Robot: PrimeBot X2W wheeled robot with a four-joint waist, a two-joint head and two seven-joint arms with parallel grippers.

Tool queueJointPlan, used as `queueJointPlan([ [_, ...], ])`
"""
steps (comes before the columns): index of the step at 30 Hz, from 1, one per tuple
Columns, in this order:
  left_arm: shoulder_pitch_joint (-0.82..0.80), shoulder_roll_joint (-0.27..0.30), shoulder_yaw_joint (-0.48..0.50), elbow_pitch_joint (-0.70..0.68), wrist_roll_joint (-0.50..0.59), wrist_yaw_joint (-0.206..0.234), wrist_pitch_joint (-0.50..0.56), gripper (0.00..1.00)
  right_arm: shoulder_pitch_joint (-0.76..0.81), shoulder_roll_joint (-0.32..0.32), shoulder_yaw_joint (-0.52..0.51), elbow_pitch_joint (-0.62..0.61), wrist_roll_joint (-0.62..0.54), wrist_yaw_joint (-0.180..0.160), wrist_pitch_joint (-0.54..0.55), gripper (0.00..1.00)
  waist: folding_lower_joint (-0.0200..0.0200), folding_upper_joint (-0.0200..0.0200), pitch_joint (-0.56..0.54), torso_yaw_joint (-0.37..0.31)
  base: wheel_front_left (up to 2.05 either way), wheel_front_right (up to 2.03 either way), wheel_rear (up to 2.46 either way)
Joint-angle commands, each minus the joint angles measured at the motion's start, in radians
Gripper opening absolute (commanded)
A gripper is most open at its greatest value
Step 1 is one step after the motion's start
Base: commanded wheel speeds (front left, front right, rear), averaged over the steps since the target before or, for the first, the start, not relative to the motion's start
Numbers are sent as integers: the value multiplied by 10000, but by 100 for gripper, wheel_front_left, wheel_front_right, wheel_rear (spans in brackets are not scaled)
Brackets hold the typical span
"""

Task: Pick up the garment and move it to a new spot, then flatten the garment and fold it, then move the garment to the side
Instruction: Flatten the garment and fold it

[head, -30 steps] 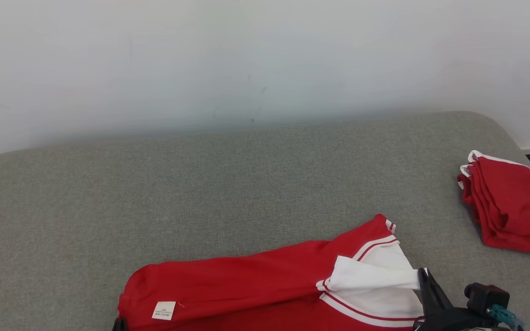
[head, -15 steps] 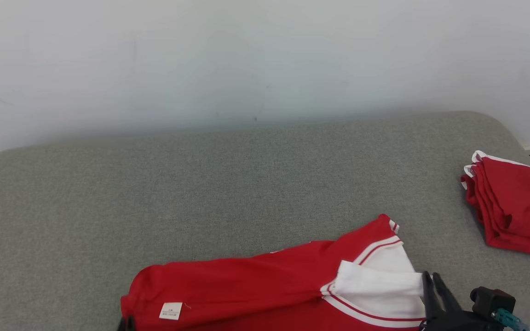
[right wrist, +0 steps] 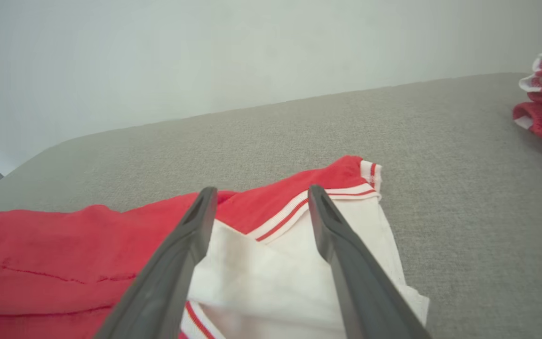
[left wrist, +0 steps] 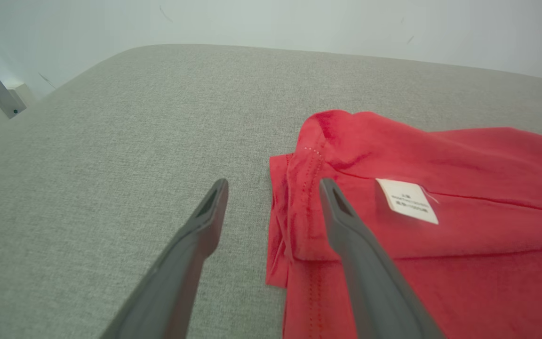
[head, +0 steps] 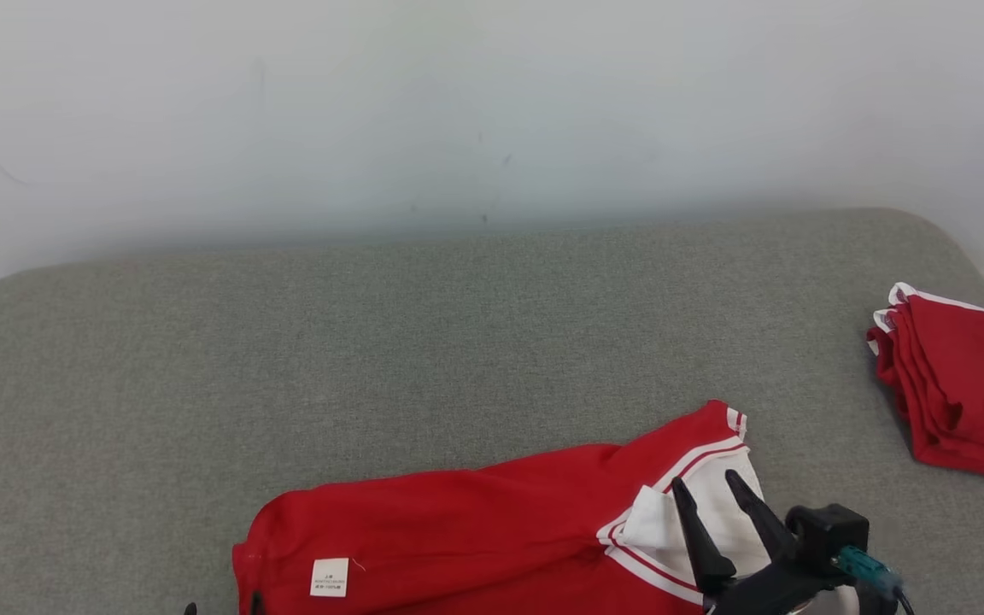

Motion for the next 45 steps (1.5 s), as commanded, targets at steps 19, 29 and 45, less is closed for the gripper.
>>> queueJointPlan([
  [19, -138, 0, -361, -31, -353, 133, -30, 100, -2083, -3825, 5032, -2122, 3360, -25, 4588, 100, -1, 0, 146, 141, 0, 0, 0],
  [29, -126, -2, -242, -50, -204, 88, -30, 100, -2698, -4353, 6002, -1828, 4564, -25, 5004, 100, -1, 0, 284, 306, 0, 0, 0],
  [45, -172, -3, -304, -160, -328, 169, -30, 100, -3201, -4263, 7024, -1402, 5131, -25, 3948, 0, -1, 0, 429, 151, 0, 0, 0],
])
